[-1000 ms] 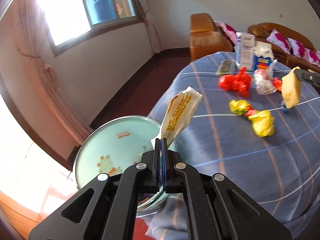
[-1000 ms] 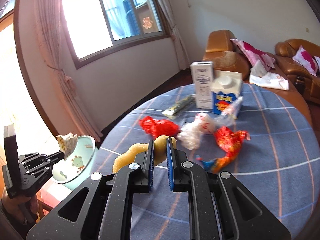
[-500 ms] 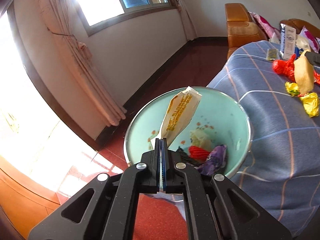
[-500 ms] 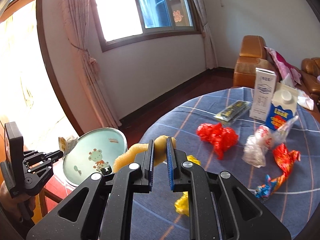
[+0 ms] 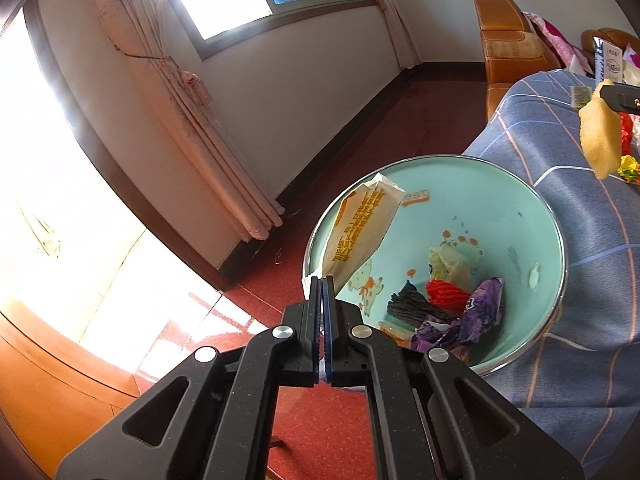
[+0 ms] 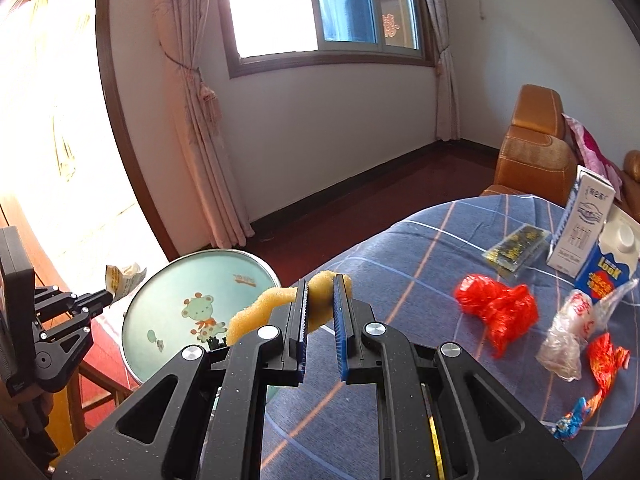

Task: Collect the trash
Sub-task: 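Carry the white paper packet and yellow sponge over the bin with both tools, then open both tools to drop the paper packet and sponge into the bin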

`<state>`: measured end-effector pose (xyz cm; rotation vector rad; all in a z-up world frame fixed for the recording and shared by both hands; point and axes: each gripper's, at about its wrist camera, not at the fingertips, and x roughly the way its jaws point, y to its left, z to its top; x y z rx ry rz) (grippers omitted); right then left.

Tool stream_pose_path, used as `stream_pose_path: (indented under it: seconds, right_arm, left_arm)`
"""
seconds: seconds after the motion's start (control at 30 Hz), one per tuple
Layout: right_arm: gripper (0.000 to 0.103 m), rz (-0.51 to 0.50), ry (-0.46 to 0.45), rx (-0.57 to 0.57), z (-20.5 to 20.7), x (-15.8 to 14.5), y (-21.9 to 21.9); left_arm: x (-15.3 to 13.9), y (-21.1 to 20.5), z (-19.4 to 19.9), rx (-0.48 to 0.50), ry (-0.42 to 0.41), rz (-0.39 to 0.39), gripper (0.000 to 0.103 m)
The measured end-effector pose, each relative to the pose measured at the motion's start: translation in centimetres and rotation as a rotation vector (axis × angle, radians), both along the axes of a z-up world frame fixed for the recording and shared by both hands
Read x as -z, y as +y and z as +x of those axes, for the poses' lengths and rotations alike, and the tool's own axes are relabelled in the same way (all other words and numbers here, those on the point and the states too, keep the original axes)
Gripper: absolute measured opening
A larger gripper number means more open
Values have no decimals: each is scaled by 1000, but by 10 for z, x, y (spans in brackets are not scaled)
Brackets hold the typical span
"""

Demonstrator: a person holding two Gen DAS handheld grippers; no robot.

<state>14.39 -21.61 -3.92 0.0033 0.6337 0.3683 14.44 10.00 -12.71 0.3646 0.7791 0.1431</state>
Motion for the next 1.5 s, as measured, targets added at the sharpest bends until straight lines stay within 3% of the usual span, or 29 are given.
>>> stream_pose_path:
  seconds: [0.23,0.93,1.07,1.13,1.17,1.2,1.33,1.4,1.5]
  right_arm:
    - [12,-25,11,-35,7,8,20]
    - [13,-56,13,-98,8,9,52]
    - [22,-40,32,-130,10,12,56]
    - [29,-40,35,-119,11,15,56]
    - [32,-26,45,-115,11,16,54]
    - [35,-22,47,-111,11,17,53]
    - [41,-16,51,-90,9,20,46]
    - [42,-13,47,-77,6,18,39]
    - [45,-36,26,-53,-8,12,23]
  left_arm:
    - [6,4,5,-21,5,55,1]
    - [9,7,6,-16,17,33,1]
    - [7,0,4,25,19,-22,6]
    - [8,-4,3,36,19,-40,17]
    - [8,-6,2,43,15,-44,36]
    - [8,-8,1,46,9,-44,46]
    - [10,-13,0,53,10,-51,46]
    - [9,-15,-2,48,2,-57,54]
    - [7,-18,-4,52,-5,-66,59]
